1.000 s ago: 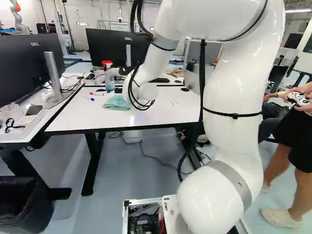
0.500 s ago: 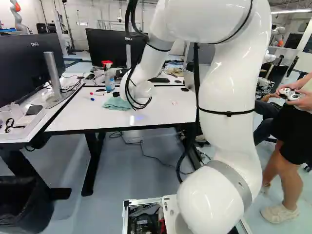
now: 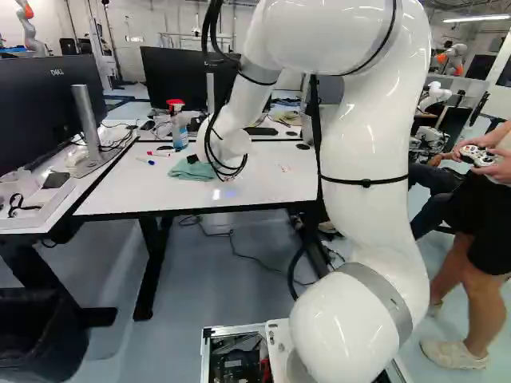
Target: Clean the table with the green towel
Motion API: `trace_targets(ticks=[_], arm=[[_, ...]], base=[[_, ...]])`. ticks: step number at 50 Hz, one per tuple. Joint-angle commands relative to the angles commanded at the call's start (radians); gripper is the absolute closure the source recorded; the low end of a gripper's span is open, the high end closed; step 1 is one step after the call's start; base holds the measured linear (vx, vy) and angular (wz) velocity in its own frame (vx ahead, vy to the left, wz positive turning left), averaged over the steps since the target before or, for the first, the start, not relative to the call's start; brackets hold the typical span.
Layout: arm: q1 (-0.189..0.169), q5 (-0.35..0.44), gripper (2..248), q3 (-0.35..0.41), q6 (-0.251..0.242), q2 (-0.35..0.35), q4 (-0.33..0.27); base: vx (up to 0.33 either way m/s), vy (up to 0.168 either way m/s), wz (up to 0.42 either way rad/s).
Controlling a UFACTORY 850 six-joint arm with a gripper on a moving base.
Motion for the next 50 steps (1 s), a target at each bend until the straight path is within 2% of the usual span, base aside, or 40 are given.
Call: trace_targets(ticks=[12, 23, 50], arm=[[-0.007, -0.039, 3, -0.033, 0.000, -0.026, 0.000], [-0.009, -0.040, 3, -0.052, 0.000, -0.041, 0.000], [-0.008, -0.055, 3, -0.055, 0.000, -0.043, 0.000]], base=[[0.000, 0.000, 0.000], [0.000, 0.000, 0.000], [0.000, 0.000, 0.000]])
